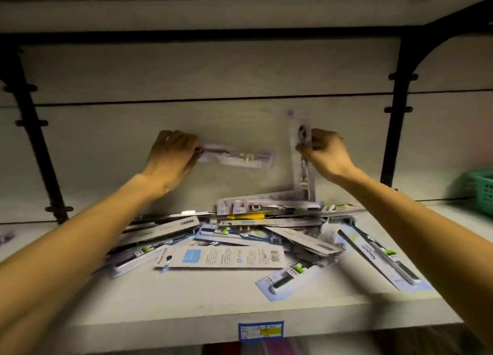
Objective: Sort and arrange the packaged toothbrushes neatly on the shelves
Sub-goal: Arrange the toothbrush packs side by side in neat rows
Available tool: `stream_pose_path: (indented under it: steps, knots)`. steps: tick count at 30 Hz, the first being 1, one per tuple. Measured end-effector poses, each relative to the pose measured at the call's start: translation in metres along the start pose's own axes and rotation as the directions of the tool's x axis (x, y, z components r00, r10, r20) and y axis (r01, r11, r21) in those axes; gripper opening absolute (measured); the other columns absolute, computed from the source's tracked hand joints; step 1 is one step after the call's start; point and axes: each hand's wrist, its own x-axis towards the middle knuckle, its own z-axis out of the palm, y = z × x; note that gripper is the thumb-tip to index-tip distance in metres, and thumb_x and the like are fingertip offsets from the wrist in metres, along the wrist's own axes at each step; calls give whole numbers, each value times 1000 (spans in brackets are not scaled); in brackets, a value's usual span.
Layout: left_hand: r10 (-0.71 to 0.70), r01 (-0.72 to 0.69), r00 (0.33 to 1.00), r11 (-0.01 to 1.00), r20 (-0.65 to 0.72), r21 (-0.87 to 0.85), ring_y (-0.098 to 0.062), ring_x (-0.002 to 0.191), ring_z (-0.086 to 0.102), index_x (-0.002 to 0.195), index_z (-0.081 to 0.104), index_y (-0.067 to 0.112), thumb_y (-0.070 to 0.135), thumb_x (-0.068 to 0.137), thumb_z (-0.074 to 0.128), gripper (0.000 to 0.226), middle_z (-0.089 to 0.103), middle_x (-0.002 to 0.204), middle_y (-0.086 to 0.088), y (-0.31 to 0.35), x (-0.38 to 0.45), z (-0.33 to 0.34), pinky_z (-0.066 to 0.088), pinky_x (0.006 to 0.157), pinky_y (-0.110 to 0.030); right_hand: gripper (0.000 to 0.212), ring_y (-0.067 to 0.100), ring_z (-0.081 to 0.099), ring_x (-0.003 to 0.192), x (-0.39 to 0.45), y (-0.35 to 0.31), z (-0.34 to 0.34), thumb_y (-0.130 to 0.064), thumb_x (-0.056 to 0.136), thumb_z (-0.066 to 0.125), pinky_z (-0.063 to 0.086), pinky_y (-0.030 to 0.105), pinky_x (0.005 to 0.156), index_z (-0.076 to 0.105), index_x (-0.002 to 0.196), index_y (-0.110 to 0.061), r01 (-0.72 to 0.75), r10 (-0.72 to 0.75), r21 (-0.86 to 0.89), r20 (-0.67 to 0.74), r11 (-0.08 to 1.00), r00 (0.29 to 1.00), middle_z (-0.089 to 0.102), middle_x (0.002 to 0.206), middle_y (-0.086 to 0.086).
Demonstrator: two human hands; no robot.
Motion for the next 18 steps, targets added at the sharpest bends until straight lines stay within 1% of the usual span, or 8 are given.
stream_pose_path:
  steps: [1, 4, 7, 9, 11, 13, 15, 18]
  knots:
    - [-53, 52, 999, 998, -7, -41, -37, 83, 60, 100, 56, 11, 28, 98, 56, 17, 65, 93, -13, -2, -3, -4, 43, 76, -42, 9, 29, 71, 85, 1, -5, -1, -14, 87, 68, 57, 44, 74, 69, 90, -6, -19, 22, 99, -27, 995, 999, 74, 89, 13]
    - [-253, 257, 966, 931, 50, -259, -35, 74, 61, 103, 49, 15, 38, 98, 58, 24, 64, 90, -10, -2, -16, -10, 46, 63, -38, 9, 5, 71, 78, 0, -19, -2, -11, 88, 68, 56, 23, 66, 69, 95, -16, -57, 91, 369, -75, 928, 993, 75, 97, 4]
    - [-338, 371, 928, 832, 154, -412, -36, 78, 63, 110, 46, 18, 39, 94, 61, 31, 66, 91, -9, 9, -28, -11, 49, 65, -39, 17, 17, 69, 83, -6, -25, -4, -13, 91, 66, 59, 30, 68, 67, 108, -9, -117, 180, 477, -87, 871, 980, 72, 101, 8]
    - [-330, 392, 920, 762, 212, -516, -33, 81, 63, 123, 44, 19, 36, 94, 63, 39, 65, 94, -5, 25, -33, -13, 52, 70, -41, 18, 19, 63, 74, -15, -24, -9, -18, 92, 63, 54, 32, 64, 68, 103, -4, -147, 216, 441, -111, 886, 970, 69, 89, 7]
    - [-301, 384, 923, 709, 239, -592, -29, 81, 62, 135, 42, 22, 33, 96, 61, 45, 64, 92, -3, 48, -35, -14, 51, 71, -39, 24, 21, 50, 63, -27, -16, -16, -23, 93, 60, 44, 34, 56, 62, 88, 1, -222, 281, 409, -91, 885, 955, 55, 73, 12]
    - [-278, 361, 932, 667, 232, -652, -26, 83, 62, 141, 45, 26, 34, 99, 54, 43, 66, 94, -3, 73, -33, -17, 48, 71, -35, 31, 19, 42, 53, -40, -6, -29, -28, 95, 59, 37, 26, 46, 52, 74, -7, -368, 402, 358, -21, 858, 916, 46, 63, 10]
    - [-250, 321, 946, 649, 205, -689, -21, 91, 63, 138, 55, 28, 34, 101, 51, 38, 70, 105, -2, 99, -27, -22, 46, 77, -31, 34, 16, 38, 44, -53, 8, -45, -31, 94, 63, 29, 14, 36, 48, 69, -13, -527, 536, 224, 23, 820, 844, 43, 56, 6]
    - [-189, 267, 964, 635, 189, -725, -17, 101, 65, 127, 67, 29, 36, 100, 53, 30, 72, 117, 6, 135, -20, -28, 47, 83, -28, 28, 17, 34, 43, -77, 30, -75, -26, 89, 65, 25, 15, 36, 51, 69, -11, -643, 643, 72, 32, 762, 765, 41, 57, 7]
